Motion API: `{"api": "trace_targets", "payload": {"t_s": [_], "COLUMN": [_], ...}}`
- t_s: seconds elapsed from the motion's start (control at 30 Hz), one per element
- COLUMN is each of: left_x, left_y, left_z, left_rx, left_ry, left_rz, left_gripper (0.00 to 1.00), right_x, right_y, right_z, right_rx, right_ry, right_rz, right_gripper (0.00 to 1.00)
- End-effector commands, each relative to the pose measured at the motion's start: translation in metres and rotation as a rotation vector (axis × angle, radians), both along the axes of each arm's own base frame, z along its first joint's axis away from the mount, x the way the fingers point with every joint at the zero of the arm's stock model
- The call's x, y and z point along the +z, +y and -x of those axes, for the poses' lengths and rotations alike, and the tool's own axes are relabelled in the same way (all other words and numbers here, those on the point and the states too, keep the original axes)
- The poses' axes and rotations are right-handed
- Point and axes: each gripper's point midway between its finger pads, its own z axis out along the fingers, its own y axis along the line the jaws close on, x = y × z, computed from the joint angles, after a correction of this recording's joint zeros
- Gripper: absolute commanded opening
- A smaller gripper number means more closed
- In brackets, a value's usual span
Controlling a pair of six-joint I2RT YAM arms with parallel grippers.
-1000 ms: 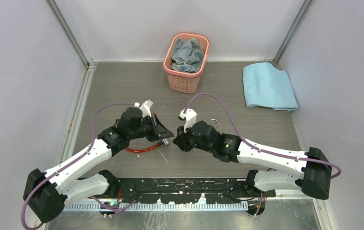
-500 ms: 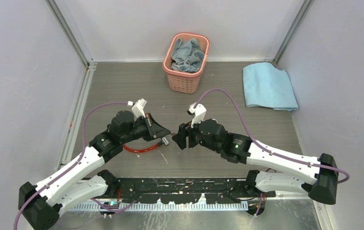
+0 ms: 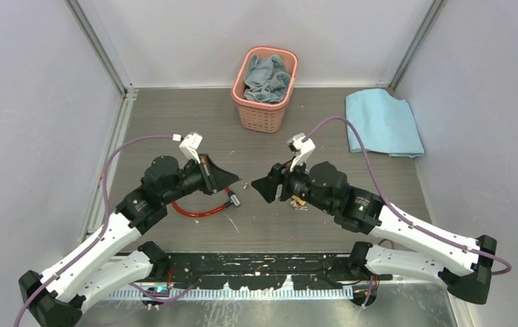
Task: Unlock with the key
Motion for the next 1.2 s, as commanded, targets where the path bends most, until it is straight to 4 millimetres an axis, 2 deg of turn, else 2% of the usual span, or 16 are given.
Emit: {"api": "trace_targets", "payload": {"t_s": [0.0, 0.17, 0.3, 0.57, 0.8, 1.17], "left_x": [0.066, 0.100, 0.127, 0.175, 0.196, 0.201], "left_y": [0.002, 0.004, 0.004, 0.006, 0.008, 0.006], "left_z": [-0.002, -0.004, -0.002, 0.004, 0.010, 0.015], "left_rx": [-0.003, 0.014, 0.014, 0.021, 0.011, -0.016], "left_ry": [-0.215, -0.285, -0.330, -0.371, -0.361, -0.357], "left_rz": [0.092, 0.139, 0.189, 0.315, 0.380, 0.409], "left_gripper": [0.00, 0.00, 0.00, 0.00, 0.00, 0.00], "right_x": [0.065, 0.104, 0.126, 0.154, 0.169, 0.175], "right_y": [0.000, -0.002, -0.001, 0.008, 0.015, 0.019], "right_z": [-0.003, -0.013, -0.014, -0.001, 0.006, 0.002], "right_rx": [0.047, 0.142, 0.173, 0.289, 0.358, 0.363], "right_ry": [-0.014, 0.022, -0.001, -0.036, -0.052, -0.062], "right_rz": [-0.235, -0.466, -0.549, -0.630, -0.641, -0.645], "right_gripper": [0.67, 0.66, 0.66, 0.63, 0.57, 0.50]}}
